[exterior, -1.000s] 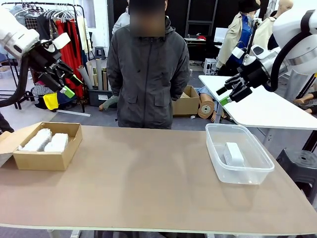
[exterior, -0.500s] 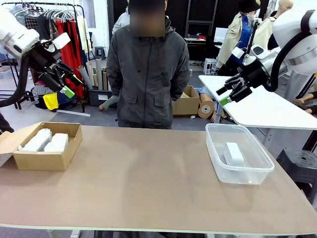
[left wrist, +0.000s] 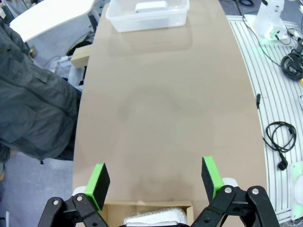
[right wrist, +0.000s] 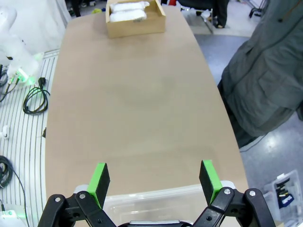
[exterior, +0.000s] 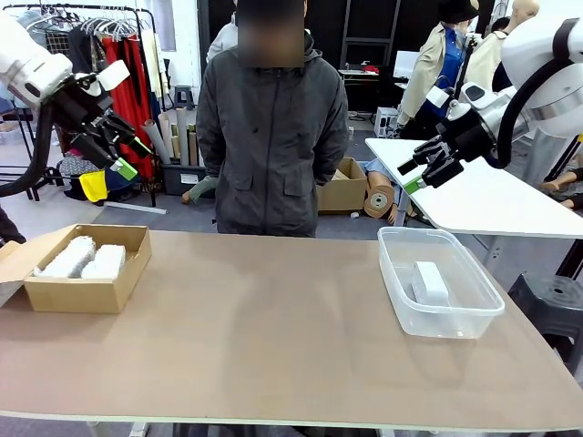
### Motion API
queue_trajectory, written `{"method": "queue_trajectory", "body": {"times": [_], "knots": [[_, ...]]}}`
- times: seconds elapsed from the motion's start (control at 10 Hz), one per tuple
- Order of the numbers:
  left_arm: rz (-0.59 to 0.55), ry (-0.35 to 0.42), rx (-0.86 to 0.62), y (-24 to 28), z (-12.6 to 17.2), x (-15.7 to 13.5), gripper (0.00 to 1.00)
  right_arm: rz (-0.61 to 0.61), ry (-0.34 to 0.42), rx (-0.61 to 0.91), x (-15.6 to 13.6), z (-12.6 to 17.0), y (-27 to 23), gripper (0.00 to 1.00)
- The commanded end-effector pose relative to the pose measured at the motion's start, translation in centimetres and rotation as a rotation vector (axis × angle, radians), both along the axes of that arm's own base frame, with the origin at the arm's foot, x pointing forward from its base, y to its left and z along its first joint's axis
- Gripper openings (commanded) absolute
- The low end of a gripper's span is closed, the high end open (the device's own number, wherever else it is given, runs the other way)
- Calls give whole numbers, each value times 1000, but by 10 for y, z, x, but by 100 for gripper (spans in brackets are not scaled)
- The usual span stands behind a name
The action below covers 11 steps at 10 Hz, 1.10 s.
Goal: Separate and place wrapped and unwrapped clocks.
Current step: If the picked Digital clock is wrapped, place it in the Package Box ; if not, place it in the Organizing box.
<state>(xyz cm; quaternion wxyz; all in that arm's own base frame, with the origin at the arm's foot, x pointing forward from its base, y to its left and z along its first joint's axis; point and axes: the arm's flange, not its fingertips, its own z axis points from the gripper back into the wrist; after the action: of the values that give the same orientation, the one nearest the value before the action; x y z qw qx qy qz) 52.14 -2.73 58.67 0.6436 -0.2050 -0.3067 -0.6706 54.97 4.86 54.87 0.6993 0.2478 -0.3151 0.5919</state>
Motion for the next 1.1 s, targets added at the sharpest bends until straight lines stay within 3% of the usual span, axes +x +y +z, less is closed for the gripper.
{"method": "queue_trajectory", "body": {"times": [0.0,1.0], "knots": [[-16,-6,9,3,0,-2,100,16,-14,-1,0,1,0,100],[-16,-6,9,3,0,-2,100,16,-14,-1,0,1,0,100]]}}
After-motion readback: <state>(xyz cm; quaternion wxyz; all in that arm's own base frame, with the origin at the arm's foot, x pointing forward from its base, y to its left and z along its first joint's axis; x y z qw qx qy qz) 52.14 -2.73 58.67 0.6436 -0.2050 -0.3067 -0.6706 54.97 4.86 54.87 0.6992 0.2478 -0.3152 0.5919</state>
